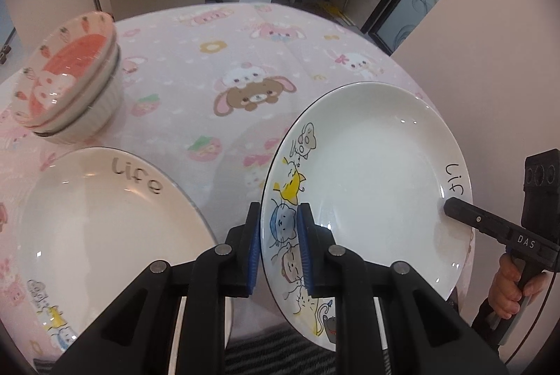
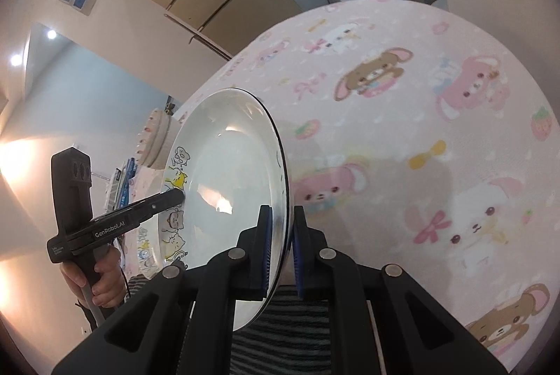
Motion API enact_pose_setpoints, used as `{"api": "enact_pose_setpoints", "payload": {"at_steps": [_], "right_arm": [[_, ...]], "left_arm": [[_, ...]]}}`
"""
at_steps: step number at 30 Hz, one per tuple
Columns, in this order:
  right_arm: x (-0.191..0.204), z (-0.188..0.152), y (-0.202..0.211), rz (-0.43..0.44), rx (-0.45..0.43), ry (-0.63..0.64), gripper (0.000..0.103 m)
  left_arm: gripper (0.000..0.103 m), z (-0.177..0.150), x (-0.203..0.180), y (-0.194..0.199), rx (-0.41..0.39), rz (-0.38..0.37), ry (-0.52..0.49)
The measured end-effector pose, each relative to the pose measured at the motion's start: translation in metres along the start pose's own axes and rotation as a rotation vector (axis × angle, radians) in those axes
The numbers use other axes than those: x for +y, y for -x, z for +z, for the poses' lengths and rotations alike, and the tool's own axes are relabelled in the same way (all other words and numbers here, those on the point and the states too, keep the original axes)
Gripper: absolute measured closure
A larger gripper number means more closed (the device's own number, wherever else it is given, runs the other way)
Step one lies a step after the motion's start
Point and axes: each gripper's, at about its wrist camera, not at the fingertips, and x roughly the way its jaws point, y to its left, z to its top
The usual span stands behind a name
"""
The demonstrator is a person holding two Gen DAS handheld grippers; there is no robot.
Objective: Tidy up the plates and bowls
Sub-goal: 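Lift and carry the cartoon plate with both grippers over the 'Life' plate stack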
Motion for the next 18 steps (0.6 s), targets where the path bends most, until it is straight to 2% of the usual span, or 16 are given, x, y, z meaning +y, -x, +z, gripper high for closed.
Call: {"api": "enact_pose_setpoints", "payload": {"at_steps": [9, 18], "right_arm": [[0.083, 0.0, -0.003, 0.025, 0.015, 0.123, 0.089], [0.17, -0.015, -0.043, 0.032, 0.087, 0.237, 0.089]], "left_arm": [[0.087, -0.018, 0.048, 0.073, -0.097, 0.038, 0.09], [0.087, -0.054, 0.124, 0.115, -0.14, 0.055, 0.218]]}}
